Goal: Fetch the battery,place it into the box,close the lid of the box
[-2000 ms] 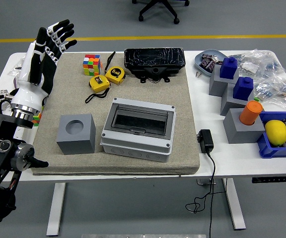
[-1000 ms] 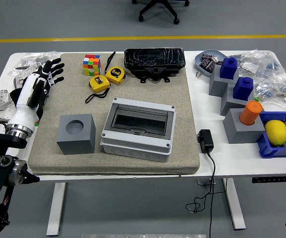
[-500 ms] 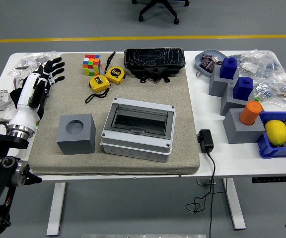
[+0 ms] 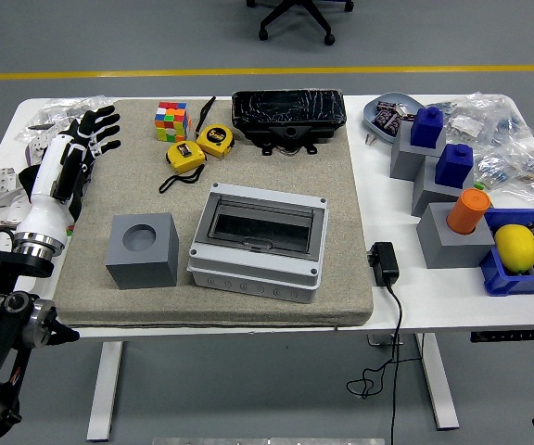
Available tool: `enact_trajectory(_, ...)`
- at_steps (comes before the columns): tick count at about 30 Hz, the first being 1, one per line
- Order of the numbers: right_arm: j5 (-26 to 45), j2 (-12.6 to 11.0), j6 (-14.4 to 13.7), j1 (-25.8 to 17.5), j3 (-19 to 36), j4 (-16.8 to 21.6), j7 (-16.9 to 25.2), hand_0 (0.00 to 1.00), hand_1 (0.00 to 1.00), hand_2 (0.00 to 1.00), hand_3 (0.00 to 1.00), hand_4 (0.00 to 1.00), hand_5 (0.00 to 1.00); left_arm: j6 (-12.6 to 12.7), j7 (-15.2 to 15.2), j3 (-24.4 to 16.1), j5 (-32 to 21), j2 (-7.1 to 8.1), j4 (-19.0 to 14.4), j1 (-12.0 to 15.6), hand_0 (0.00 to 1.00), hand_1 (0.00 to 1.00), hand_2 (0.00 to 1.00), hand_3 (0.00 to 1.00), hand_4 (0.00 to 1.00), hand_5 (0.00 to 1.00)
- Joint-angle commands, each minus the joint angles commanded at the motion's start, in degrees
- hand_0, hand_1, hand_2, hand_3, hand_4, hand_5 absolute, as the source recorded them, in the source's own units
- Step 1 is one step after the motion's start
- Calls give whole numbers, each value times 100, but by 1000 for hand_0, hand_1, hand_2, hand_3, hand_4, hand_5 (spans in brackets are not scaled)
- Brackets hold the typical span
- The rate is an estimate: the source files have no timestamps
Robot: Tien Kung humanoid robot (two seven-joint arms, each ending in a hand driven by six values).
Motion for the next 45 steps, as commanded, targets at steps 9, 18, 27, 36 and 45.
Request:
enact_trajectory(9, 11, 0, 1, 5, -5, 0, 4, 880, 842, 784, 827, 998, 998, 3, -5, 19, -7, -8, 3, -1, 695, 800, 799, 788, 998, 998)
enact_trajectory(18, 10, 0, -2, 18, 6, 0, 6, 881, 842, 784, 827, 998, 998, 24, -35, -79, 27, -3, 77, -32, 737, 806, 797, 787, 998, 998)
enact_trajectory(27, 3, 2, -5, 21, 21, 0, 3, 881, 842, 784, 827, 998, 998, 40, -38, -122, 54, -13, 74, -44, 802, 834, 799, 784, 998, 998)
enact_trajectory(36, 6, 1, -5, 21, 15, 0, 5, 882, 842, 784, 827, 998, 998, 39, -46, -145, 54, -21, 66, -43, 803, 833, 800, 783, 998, 998)
enact_trajectory(45, -2, -5, -5, 27, 8, 0, 5, 881, 842, 784, 827, 998, 998, 40, -46, -150, 68, -23, 65, -41, 804, 835, 799, 785, 998, 998)
